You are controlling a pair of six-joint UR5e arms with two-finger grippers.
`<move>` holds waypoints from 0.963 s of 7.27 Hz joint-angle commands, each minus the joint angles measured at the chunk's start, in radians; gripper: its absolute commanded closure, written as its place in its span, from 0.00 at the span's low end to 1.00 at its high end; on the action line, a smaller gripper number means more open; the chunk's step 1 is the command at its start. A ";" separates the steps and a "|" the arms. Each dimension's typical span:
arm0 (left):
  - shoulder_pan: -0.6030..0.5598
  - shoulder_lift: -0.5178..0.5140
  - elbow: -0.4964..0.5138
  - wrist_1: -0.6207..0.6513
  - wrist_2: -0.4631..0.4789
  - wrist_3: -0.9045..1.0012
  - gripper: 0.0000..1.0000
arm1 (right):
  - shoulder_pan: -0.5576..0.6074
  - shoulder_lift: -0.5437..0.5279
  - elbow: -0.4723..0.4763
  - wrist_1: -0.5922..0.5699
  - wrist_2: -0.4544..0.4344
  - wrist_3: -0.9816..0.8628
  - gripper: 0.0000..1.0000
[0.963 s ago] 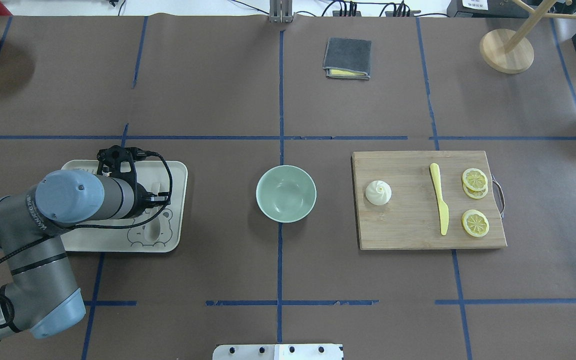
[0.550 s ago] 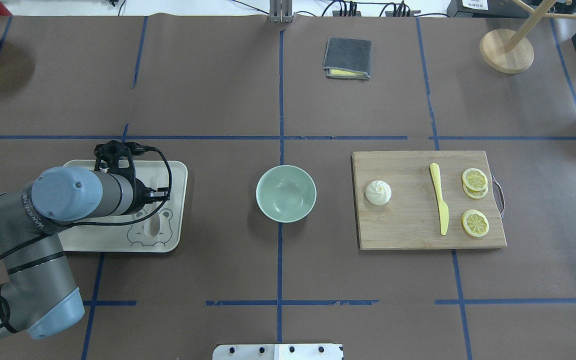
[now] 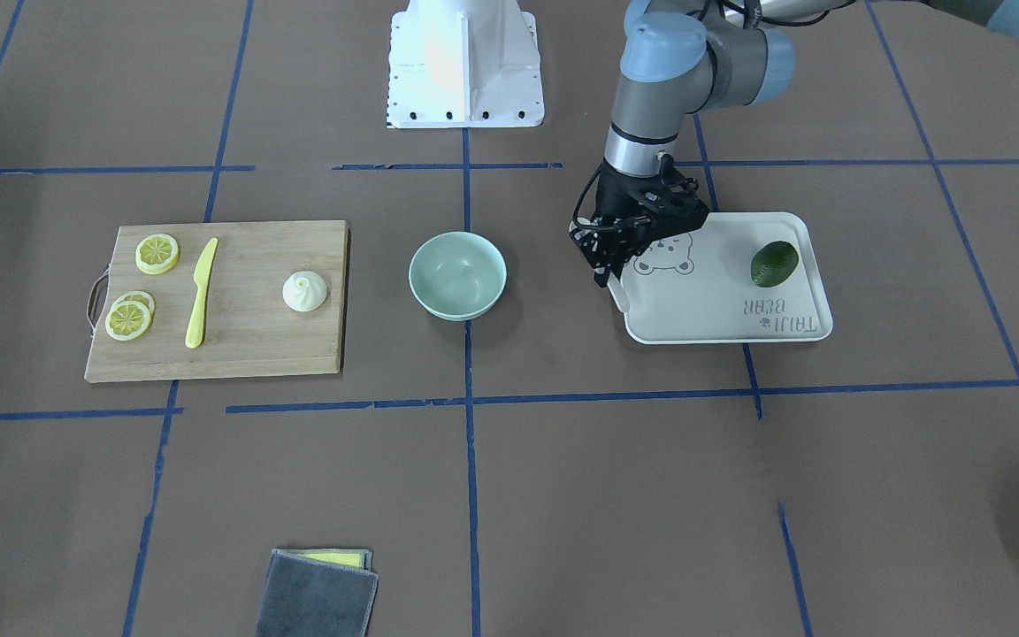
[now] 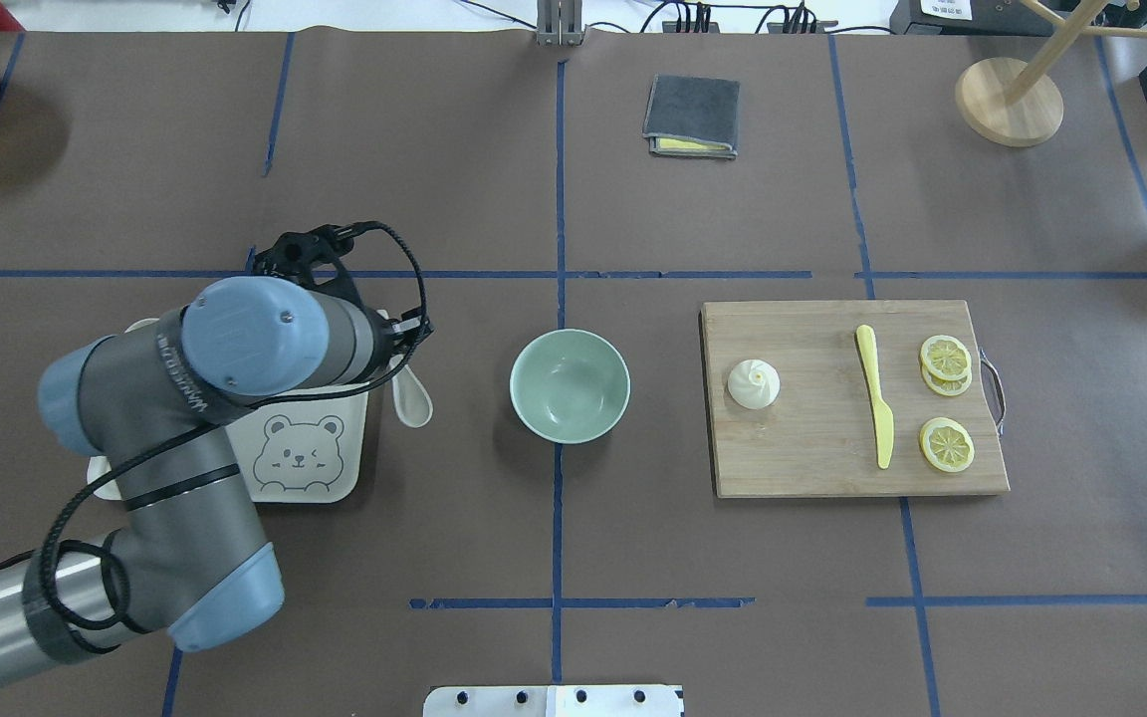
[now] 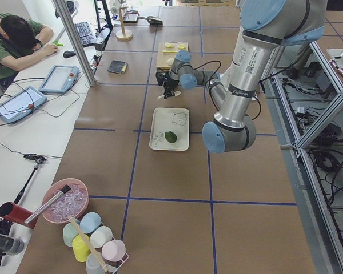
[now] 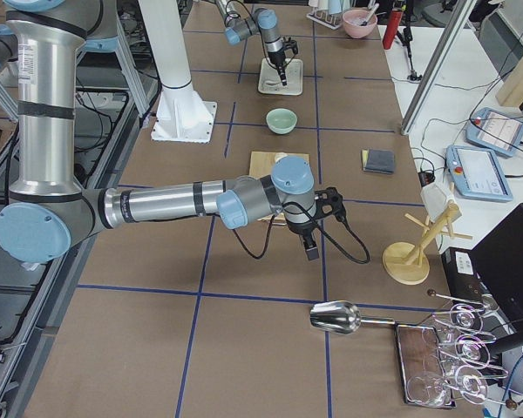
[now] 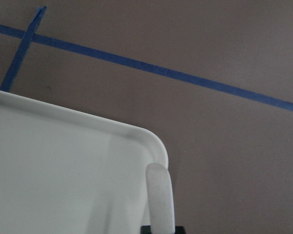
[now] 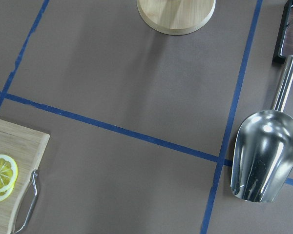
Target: Put spoon and bun in bowl
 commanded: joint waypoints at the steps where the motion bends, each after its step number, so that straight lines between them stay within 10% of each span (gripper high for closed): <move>1: 0.028 -0.183 0.099 0.123 0.025 -0.191 1.00 | 0.002 0.000 0.003 0.000 0.002 0.001 0.00; 5: 0.085 -0.308 0.218 0.136 0.025 -0.221 1.00 | 0.002 0.000 0.003 0.002 0.001 -0.004 0.00; 6: 0.085 -0.312 0.219 0.134 0.025 -0.207 0.83 | 0.000 0.000 0.003 0.000 0.001 -0.004 0.00; 7: 0.085 -0.312 0.218 0.133 0.025 -0.158 0.28 | 0.002 0.000 0.003 0.002 0.001 -0.004 0.00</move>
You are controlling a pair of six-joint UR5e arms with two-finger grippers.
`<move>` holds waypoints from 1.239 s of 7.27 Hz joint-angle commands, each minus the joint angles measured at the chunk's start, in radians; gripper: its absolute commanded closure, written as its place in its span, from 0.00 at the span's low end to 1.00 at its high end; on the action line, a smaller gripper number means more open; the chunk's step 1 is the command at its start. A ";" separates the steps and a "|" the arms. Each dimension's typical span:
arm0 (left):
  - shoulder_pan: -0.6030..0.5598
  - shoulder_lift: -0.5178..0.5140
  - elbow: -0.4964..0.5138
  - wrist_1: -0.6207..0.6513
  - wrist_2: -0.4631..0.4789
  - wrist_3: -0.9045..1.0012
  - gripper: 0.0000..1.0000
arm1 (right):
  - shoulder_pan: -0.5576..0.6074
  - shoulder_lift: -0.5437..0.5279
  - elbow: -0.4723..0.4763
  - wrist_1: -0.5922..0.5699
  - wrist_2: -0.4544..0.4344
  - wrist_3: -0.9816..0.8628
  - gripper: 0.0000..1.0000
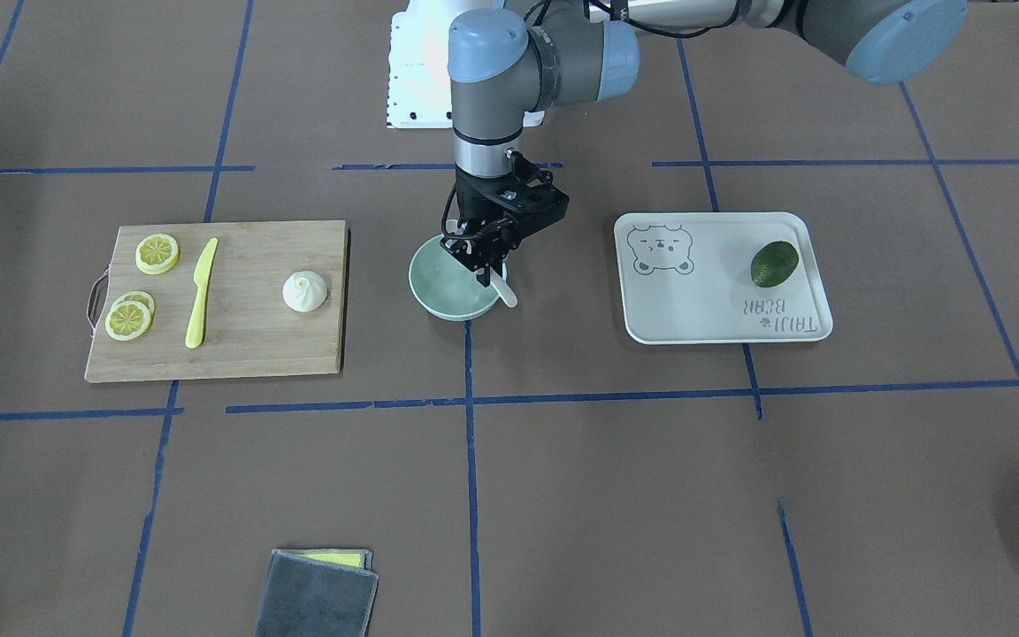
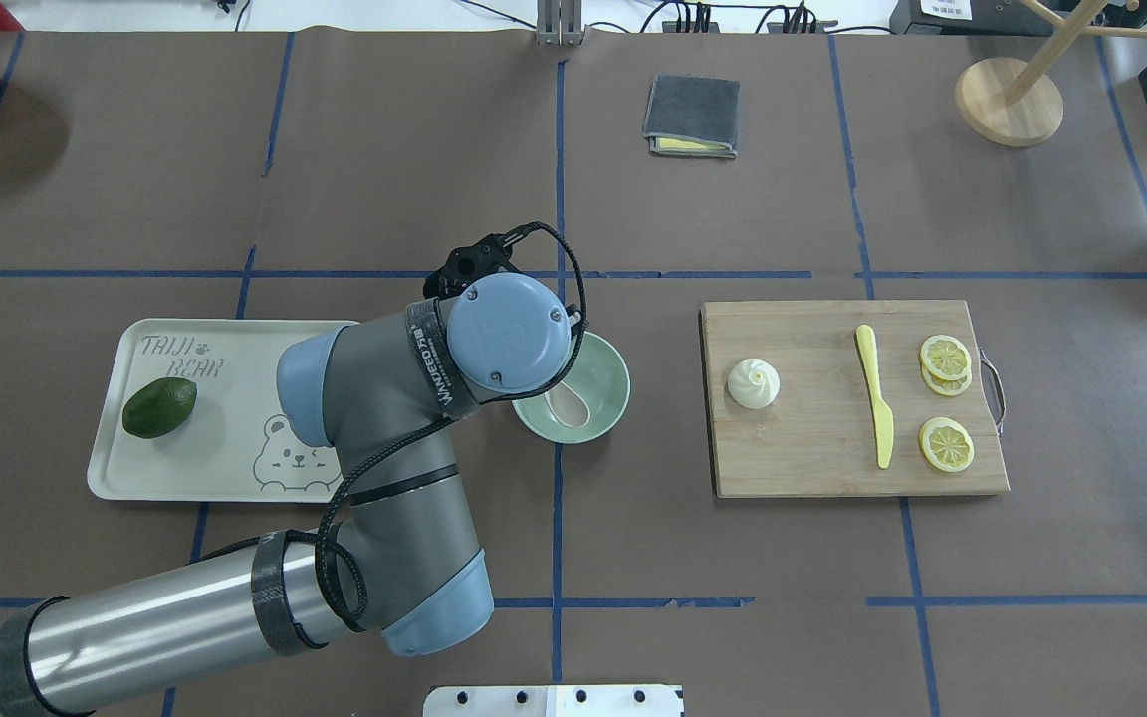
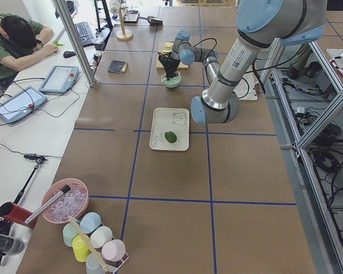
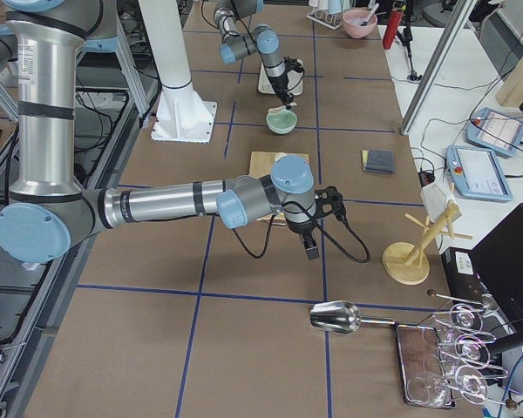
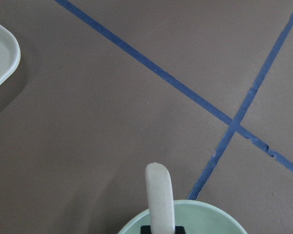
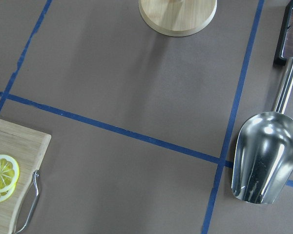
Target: Put spoon and bun in bowl
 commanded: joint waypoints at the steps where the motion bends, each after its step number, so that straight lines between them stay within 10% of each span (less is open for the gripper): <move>1: 0.002 0.000 -0.006 0.000 -0.002 0.102 0.00 | -0.001 0.000 0.000 0.001 0.000 0.000 0.00; 5: -0.047 0.205 -0.290 0.003 -0.027 0.585 0.00 | -0.001 0.000 0.008 0.001 0.005 0.004 0.00; 9: -0.506 0.440 -0.366 -0.002 -0.451 1.482 0.00 | -0.025 0.025 0.044 0.002 0.003 0.006 0.00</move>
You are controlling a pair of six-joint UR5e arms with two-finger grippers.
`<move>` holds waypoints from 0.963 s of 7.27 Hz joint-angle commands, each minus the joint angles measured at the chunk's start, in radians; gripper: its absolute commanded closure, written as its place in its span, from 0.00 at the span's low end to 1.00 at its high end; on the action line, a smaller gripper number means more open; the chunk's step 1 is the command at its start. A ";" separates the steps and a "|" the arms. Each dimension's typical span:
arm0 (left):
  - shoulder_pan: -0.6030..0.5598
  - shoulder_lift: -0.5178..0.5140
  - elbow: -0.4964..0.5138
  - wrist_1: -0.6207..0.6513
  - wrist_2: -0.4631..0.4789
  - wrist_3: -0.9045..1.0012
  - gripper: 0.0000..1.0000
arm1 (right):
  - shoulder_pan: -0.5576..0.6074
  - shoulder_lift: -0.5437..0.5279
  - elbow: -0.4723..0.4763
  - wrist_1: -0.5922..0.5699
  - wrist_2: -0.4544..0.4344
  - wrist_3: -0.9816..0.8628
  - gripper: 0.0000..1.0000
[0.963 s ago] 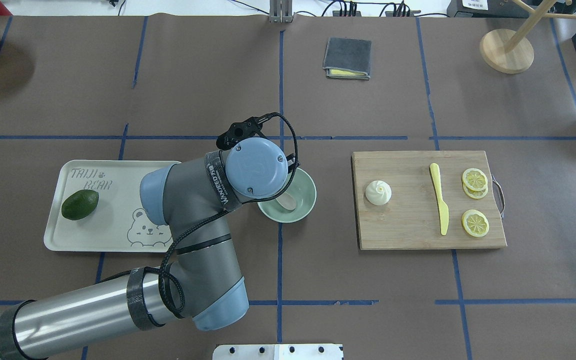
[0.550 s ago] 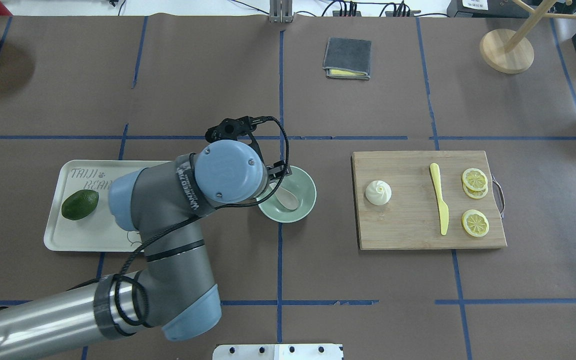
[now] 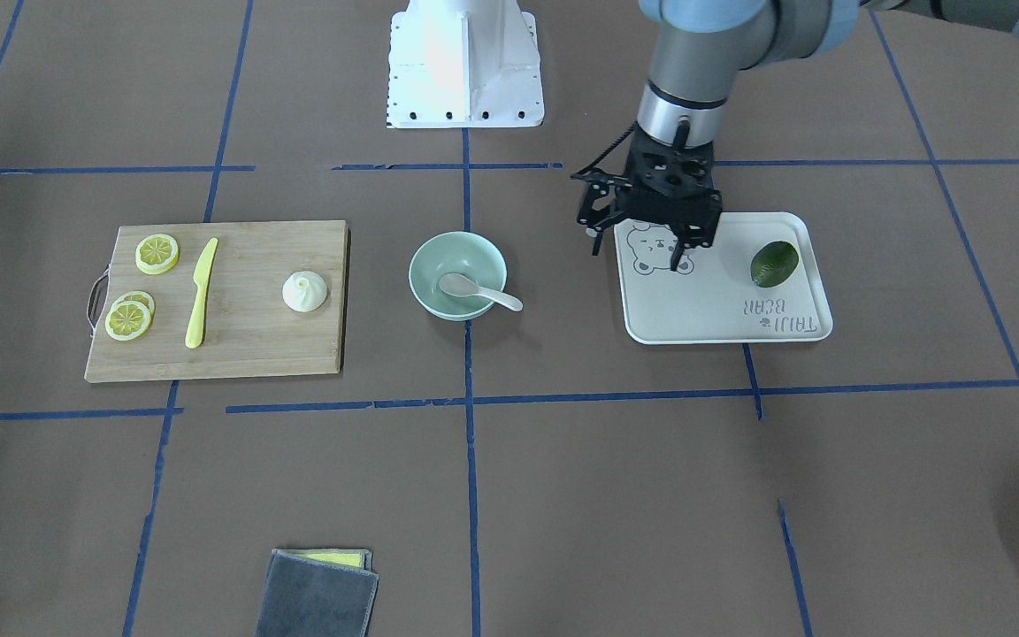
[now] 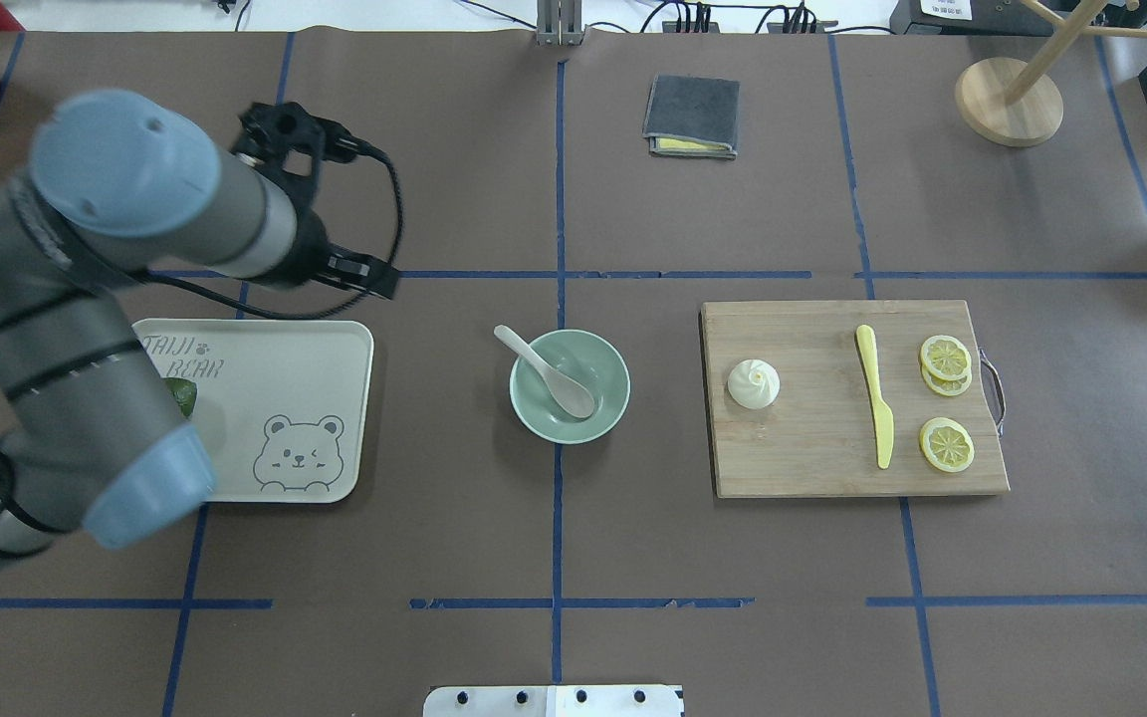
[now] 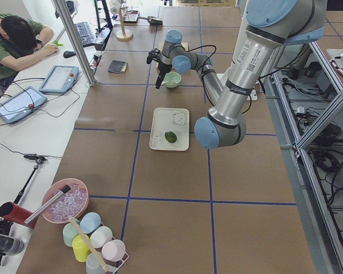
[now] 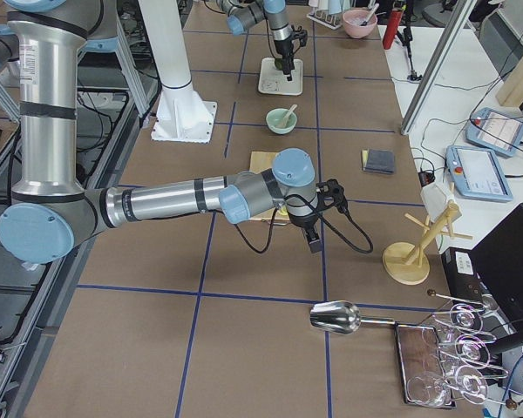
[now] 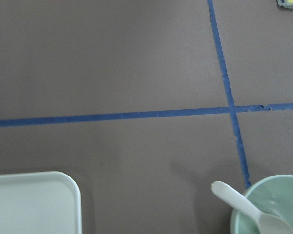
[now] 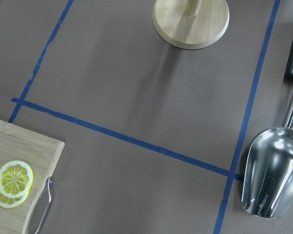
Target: Put spoon and bun in bowl
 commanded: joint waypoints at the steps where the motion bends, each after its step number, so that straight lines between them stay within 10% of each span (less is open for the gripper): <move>1: -0.283 0.164 -0.003 -0.001 -0.190 0.502 0.00 | -0.010 0.003 0.018 0.000 0.001 0.016 0.00; 7: -0.859 0.557 0.181 -0.007 -0.470 0.738 0.00 | -0.287 0.234 0.115 -0.105 -0.034 0.452 0.00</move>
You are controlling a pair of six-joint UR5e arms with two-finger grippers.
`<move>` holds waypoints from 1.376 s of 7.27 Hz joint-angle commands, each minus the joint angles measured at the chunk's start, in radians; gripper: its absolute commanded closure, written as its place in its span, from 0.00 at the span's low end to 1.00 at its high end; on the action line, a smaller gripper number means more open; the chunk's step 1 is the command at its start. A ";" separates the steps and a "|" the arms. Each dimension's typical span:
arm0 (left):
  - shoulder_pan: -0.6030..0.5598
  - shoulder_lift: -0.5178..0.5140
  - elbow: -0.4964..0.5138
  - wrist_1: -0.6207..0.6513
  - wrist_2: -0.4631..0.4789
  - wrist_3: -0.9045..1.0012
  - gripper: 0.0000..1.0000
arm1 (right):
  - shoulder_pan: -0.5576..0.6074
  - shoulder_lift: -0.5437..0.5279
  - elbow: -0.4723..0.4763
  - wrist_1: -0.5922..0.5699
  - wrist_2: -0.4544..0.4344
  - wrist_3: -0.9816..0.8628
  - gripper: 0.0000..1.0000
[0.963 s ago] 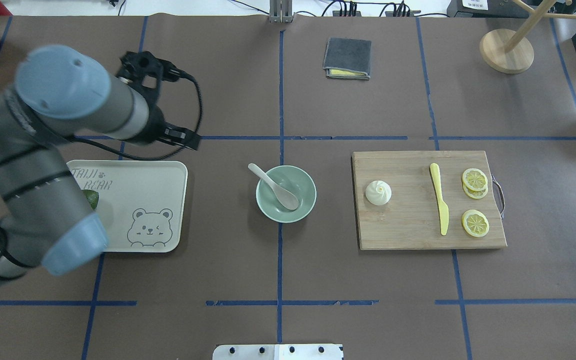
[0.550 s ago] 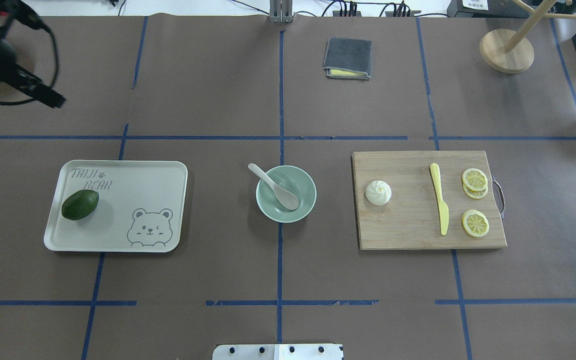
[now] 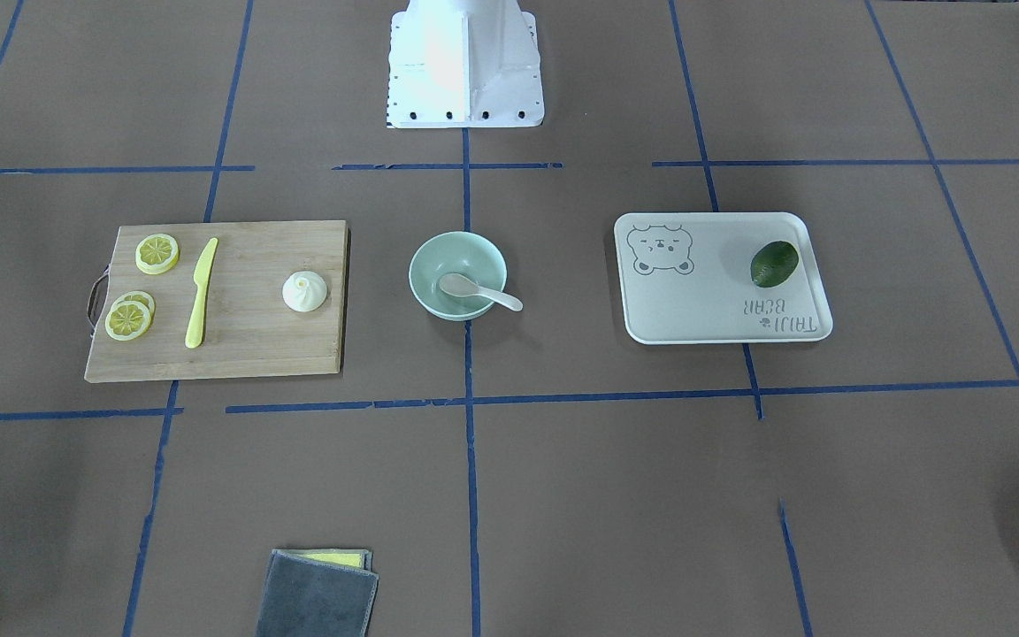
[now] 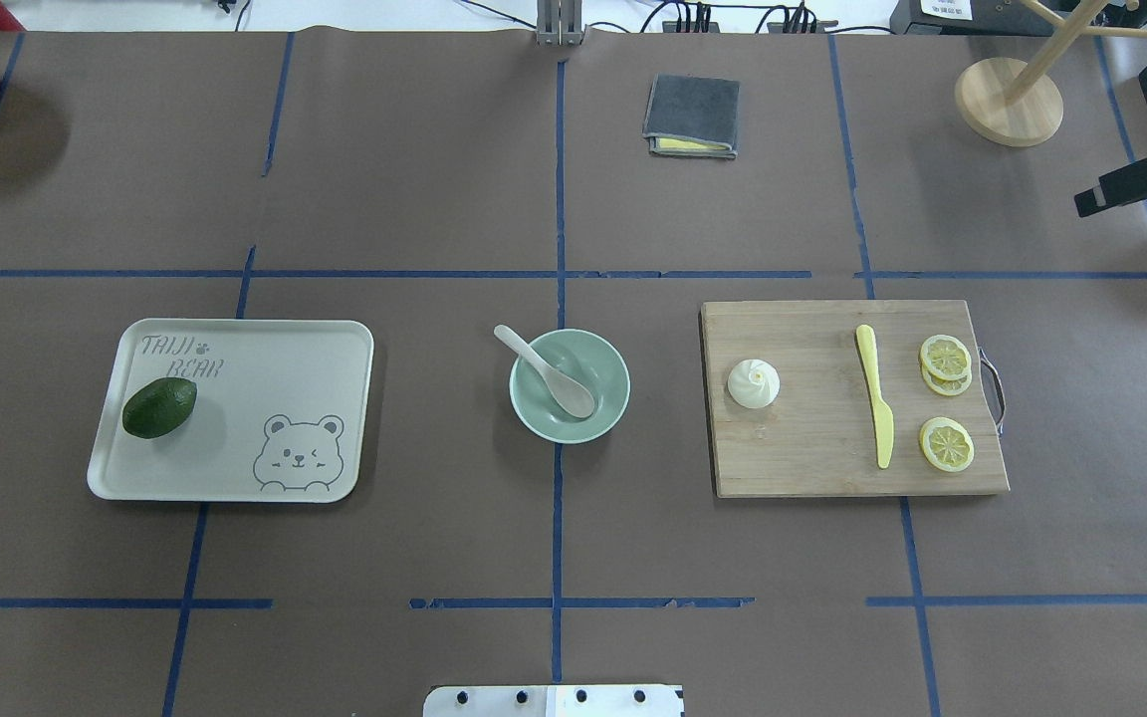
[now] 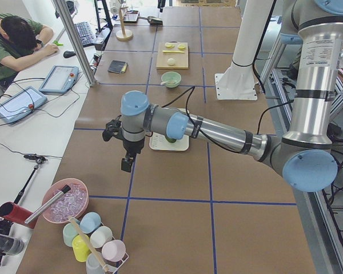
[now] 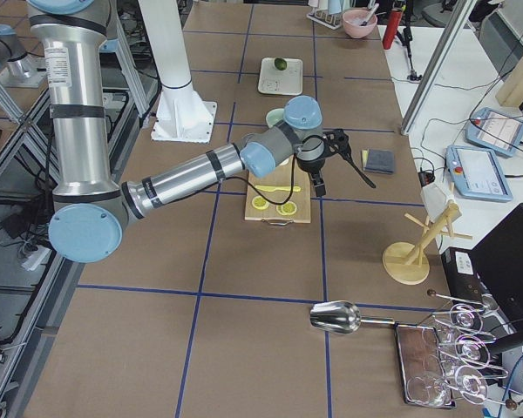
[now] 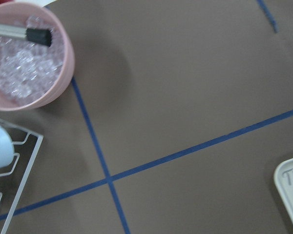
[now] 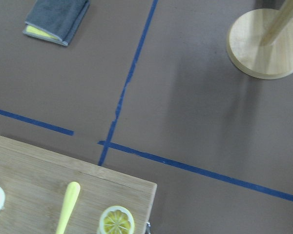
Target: Put spoon and bun in bowl
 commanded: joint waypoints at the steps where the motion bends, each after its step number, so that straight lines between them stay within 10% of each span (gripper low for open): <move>1: -0.072 0.133 0.019 0.002 -0.180 -0.002 0.00 | -0.129 0.116 0.033 -0.162 -0.065 0.058 0.00; 5: -0.072 0.143 -0.014 -0.005 -0.176 -0.001 0.00 | -0.551 0.247 0.015 -0.221 -0.479 0.384 0.00; 10: -0.072 0.147 -0.042 -0.010 -0.176 0.001 0.00 | -0.658 0.259 -0.139 -0.050 -0.537 0.413 0.03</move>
